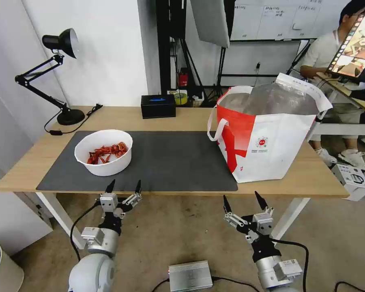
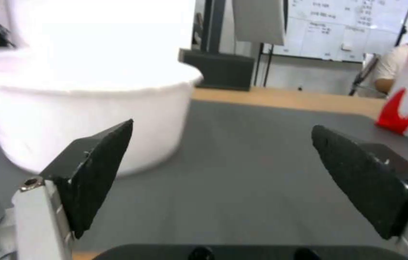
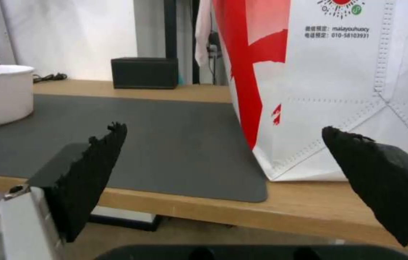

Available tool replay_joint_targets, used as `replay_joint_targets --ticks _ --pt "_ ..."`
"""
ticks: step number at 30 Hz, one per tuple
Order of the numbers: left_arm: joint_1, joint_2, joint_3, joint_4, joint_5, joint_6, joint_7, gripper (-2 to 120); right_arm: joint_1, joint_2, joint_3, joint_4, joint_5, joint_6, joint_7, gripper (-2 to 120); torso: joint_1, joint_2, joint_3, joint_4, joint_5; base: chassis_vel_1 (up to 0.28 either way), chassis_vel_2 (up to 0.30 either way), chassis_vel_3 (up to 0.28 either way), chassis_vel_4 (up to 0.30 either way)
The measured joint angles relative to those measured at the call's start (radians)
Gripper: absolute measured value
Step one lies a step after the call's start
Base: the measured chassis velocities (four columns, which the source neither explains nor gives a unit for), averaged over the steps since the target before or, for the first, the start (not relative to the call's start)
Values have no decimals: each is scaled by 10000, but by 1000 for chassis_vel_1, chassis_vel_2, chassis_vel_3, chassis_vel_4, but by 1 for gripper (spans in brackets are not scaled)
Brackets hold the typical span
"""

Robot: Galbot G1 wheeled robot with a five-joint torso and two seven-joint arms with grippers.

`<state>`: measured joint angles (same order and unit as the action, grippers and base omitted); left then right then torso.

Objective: Pick up the trash from the table and place it into the takeout bag.

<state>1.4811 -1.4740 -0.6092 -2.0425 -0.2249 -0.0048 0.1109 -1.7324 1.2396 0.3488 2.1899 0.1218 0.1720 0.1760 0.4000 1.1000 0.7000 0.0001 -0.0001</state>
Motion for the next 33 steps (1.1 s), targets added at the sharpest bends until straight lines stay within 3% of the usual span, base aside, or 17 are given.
replay_joint_targets --ticks 4,7,8,11,12,14,15,17,18,20,21,24,25,28,29,30,33 --pt "-371 641 -152 -521 -584 698 -281 100 1 1 2 -4 0 0 4 100 0 0 0 0 0 0 0 0 0" --pt "-1122 1744 -110 -653 -1323 1278 -1263 100 3 0 3 -4 0 0 7 100 0 0 0 0 -2 0 0 0 0" --pt "-1122 1744 -110 -653 -1323 1278 -1263 100 3 0 3 -4 0 0 7 100 0 0 0 0 -2 0 0 0 0" --pt "-1944 2995 -39 -416 -2133 1783 -2228 100 4 -1 2 -5 2 0 11 100 1 -1 2 -1 -2 0 0 0 0" --pt "-1944 2995 -39 -416 -2133 1783 -2228 100 4 -1 2 -5 2 0 11 100 1 -1 2 -1 -2 0 0 0 0" --pt "-2495 3816 6 -133 -2486 2038 -2495 100 5 -1 2 -5 4 0 13 100 2 0 2 -1 -2 0 0 0 0" --pt "-2495 3816 6 -133 -2486 2038 -2495 100 5 -1 2 -5 4 0 13 100 2 0 2 -1 -2 0 0 0 0" --pt "-3263 4844 167 297 -2898 2469 -2721 100 6 -1 2 -5 6 0 15 100 1 -1 1 0 1 0 0 0 0" --pt "-3263 4844 167 297 -2898 2469 -2721 100 6 -1 2 -5 6 0 15 100 1 -1 1 0 1 0 0 0 0" --pt "-4129 5709 493 853 -3343 3126 -2724 100 5 -1 3 -5 7 0 17 100 1 -1 2 1 -1 0 0 0 0" --pt "-4129 5709 493 853 -3343 3126 -2724 100 5 -1 3 -5 7 0 17 100 1 -1 2 1 -1 0 0 0 0" --pt "-5522 6692 1148 1844 -4060 4289 -2469 100 7 -1 0 -5 10 -2 16 100 2 -1 2 -3 0 0 0 0 0" --pt "-5522 6692 1148 1844 -4060 4289 -2469 100 7 -1 0 -5 10 -2 16 100 2 -1 2 -3 0 0 0 0 0" --pt "-6340 7336 1312 2386 -5285 5900 -2323 100 6 -2 2 -5 10 -3 17 100 2 -2 2 -2 -1 0 0 0 0" --pt "-6340 7336 1312 2386 -5285 5900 -2323 100 6 -2 2 -5 10 -3 17 100 2 -2 2 -2 -1 0 0 0 0" --pt "-6646 7586 1330 2616 -5872 6723 -2296 100 6 -2 1 -5 11 -4 17 100 1 -1 1 3 1 0 0 0 0" --pt "-7440 7957 1690 3217 -7042 7487 -2294 100 7 -1 0 -3 11 -6 17 100 1 -1 1 1 1 0 0 0 0"
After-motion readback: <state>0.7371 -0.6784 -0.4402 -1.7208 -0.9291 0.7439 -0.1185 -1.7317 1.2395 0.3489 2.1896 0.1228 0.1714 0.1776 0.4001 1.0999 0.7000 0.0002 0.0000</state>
